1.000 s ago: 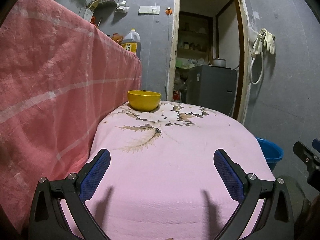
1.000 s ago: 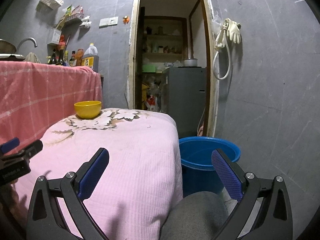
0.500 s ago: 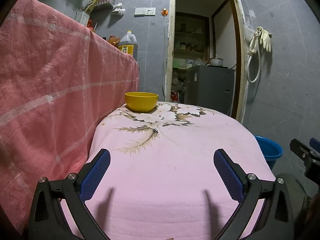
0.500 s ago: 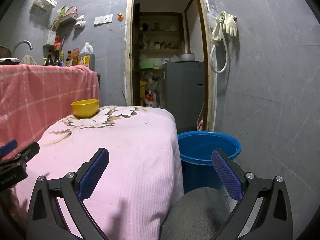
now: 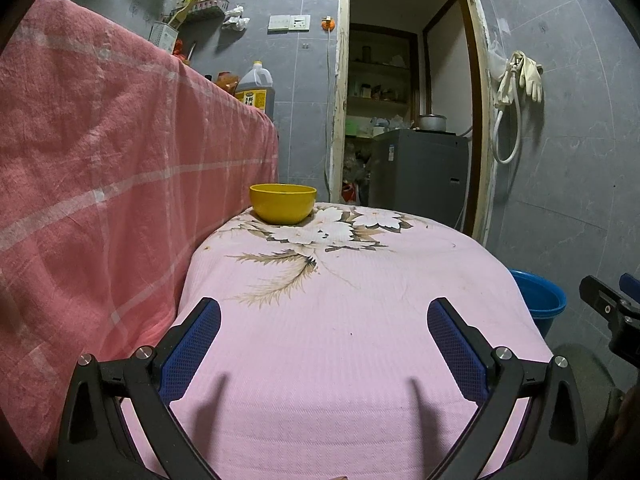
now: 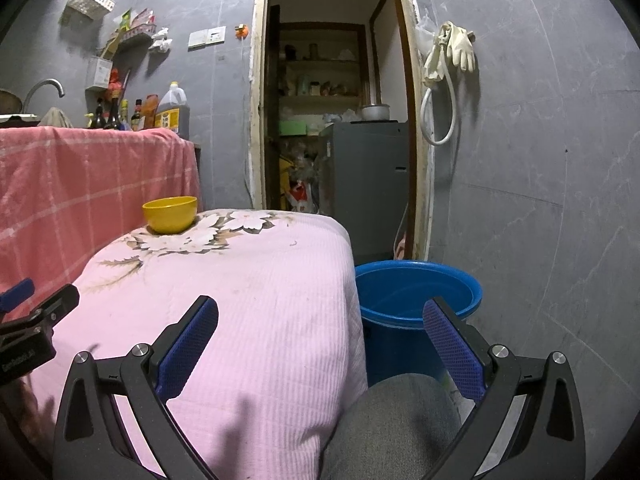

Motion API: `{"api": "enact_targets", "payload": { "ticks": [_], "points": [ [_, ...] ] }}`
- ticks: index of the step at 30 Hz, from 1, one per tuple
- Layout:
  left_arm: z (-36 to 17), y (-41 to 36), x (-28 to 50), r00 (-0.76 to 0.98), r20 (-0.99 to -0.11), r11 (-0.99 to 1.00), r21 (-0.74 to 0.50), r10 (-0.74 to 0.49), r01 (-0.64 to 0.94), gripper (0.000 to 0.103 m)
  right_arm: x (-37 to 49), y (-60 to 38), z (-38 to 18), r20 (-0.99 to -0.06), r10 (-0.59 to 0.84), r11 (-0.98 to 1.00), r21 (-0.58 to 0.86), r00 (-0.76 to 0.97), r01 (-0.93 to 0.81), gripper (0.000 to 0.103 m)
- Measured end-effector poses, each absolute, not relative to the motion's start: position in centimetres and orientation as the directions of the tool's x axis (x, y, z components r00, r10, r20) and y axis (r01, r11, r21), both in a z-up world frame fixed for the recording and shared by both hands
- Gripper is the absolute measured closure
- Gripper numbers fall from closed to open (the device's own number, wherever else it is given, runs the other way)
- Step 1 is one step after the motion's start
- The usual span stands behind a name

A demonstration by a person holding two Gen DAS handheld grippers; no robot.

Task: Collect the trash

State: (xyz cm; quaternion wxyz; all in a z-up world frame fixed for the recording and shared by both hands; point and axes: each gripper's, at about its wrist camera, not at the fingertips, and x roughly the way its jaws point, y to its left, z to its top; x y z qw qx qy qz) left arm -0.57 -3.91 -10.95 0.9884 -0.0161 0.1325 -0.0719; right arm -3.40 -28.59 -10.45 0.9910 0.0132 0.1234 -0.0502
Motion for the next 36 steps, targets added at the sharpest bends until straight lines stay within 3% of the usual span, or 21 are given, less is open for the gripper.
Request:
{"api": "enact_targets", "payload": {
  "ticks": [36],
  "points": [
    [-11.20,-3.78,-0.37,0.954,-0.262,0.989,-0.047,-0.148,0.141,0.002,-3.31,-28.74,-10.46,-0.249,-0.095,0.995,0.010,0.964,0.101,0.000]
  ]
}}
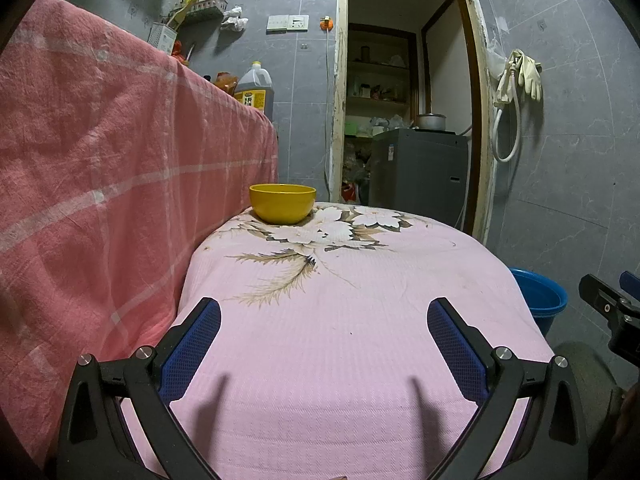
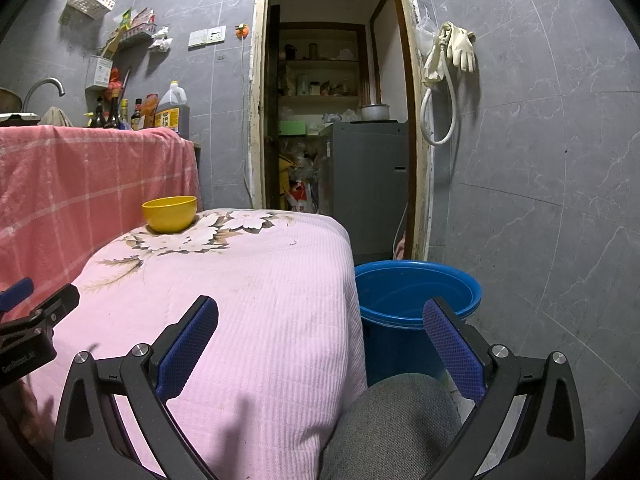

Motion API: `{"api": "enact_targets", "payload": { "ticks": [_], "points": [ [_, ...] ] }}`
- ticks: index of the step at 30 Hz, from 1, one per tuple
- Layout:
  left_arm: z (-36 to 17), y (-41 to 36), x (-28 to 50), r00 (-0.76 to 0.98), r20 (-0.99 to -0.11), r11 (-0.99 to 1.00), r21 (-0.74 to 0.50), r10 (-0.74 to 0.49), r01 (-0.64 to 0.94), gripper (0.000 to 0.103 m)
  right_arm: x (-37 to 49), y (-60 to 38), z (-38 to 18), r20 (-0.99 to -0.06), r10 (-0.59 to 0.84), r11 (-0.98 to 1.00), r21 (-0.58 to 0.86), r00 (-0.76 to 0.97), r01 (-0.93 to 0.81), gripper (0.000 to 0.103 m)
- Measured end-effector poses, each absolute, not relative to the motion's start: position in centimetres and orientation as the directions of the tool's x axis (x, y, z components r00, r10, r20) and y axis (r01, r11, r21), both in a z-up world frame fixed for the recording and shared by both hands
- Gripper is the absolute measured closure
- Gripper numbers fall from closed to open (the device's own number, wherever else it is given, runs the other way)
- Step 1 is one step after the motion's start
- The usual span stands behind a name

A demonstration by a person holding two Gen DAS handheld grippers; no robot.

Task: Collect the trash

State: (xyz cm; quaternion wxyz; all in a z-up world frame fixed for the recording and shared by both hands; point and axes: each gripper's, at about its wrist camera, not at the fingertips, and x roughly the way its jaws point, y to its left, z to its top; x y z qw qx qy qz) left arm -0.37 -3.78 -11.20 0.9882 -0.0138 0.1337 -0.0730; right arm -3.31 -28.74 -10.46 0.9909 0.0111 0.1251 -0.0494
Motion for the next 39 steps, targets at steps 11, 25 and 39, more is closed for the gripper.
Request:
{"api": "enact_targets", "payload": {
  "ticks": [11,25,39],
  "points": [
    [-11.31,-3.63,-0.20,0.953,-0.265,0.989,-0.045,-0.151,0.144,0.002,-3.27,-28.71,-10.52,-0.249,-0.095,0.995,0.007,0.964,0.100,0.000],
    [-11.31,-3.57,-0.18,0.952,-0.266,0.988,-0.044,-0.152,0.145,0.002,-3.21,-28.68,-10.52,-0.250,-0.096,0.995,0.006,0.963,0.100,0.000],
    [-11.31,-3.58,-0.22,0.952,-0.266,0.988,-0.043,-0.151,0.145,0.002,-3.22,-28.71,-10.52,-0.251,-0.096,0.995,0.006,0.963,0.101,0.000]
  ]
}}
